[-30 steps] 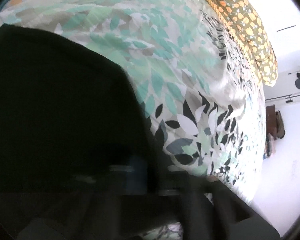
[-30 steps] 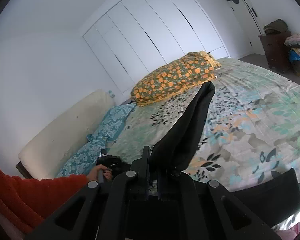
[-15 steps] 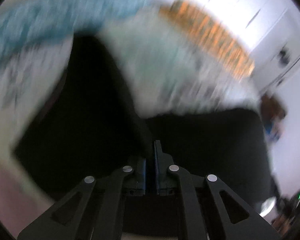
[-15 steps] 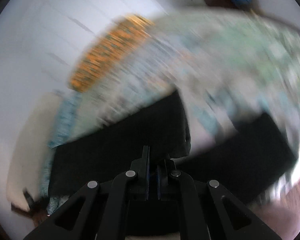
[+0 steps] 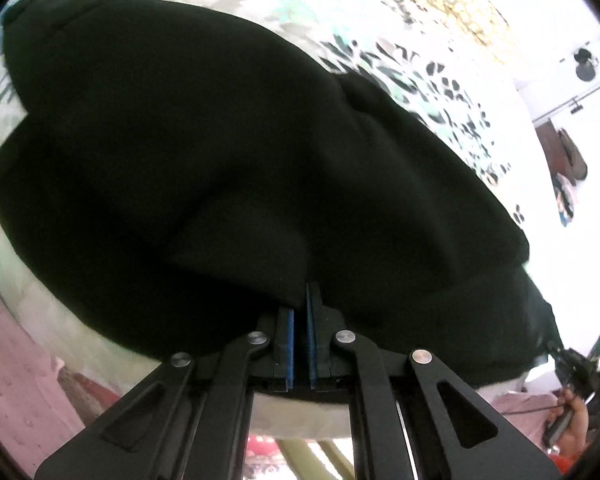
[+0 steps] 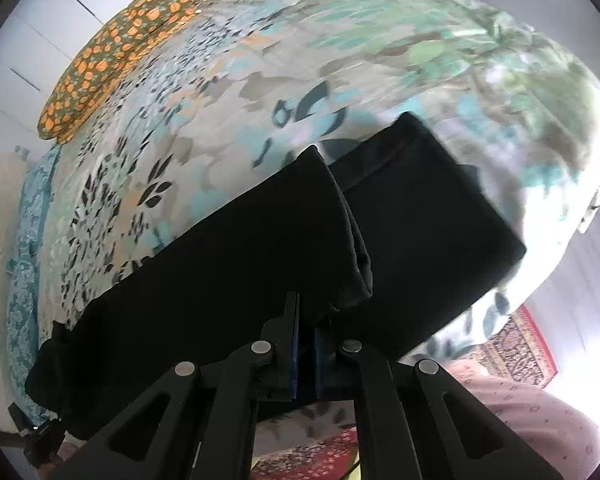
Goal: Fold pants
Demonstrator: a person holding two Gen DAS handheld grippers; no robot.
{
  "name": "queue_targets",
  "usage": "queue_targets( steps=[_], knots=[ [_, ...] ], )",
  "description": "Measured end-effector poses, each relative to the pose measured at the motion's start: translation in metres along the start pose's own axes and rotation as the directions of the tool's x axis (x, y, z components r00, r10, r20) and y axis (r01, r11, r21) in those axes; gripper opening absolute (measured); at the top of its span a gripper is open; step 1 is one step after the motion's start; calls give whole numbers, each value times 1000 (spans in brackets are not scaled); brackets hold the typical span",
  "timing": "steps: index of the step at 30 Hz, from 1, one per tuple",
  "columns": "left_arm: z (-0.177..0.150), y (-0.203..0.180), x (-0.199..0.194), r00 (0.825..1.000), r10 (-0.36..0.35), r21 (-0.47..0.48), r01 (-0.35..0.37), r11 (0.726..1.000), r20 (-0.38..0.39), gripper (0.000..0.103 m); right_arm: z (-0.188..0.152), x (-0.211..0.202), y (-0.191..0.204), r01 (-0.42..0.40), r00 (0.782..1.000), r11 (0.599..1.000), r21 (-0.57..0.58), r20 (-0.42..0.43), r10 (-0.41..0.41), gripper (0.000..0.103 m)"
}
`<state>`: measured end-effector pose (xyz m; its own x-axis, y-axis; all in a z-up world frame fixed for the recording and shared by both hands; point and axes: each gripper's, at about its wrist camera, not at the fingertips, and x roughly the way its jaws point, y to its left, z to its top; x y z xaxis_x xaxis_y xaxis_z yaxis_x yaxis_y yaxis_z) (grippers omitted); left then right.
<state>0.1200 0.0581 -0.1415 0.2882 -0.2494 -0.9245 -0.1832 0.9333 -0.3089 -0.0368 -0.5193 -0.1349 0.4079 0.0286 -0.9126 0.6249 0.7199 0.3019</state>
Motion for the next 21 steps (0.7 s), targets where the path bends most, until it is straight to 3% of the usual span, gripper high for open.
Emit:
queue_targets(
  steps=[11,21],
  knots=[
    [-23,-31,14,997,-22,118,30,993,-69,4,14,-1,-35,87,996,995,49,-8,-87,6],
    [-20,-35,23,994,-45,118,57,991,-101,5,12,1,-53,95,995,986,134,-31,-92,6]
  ],
)
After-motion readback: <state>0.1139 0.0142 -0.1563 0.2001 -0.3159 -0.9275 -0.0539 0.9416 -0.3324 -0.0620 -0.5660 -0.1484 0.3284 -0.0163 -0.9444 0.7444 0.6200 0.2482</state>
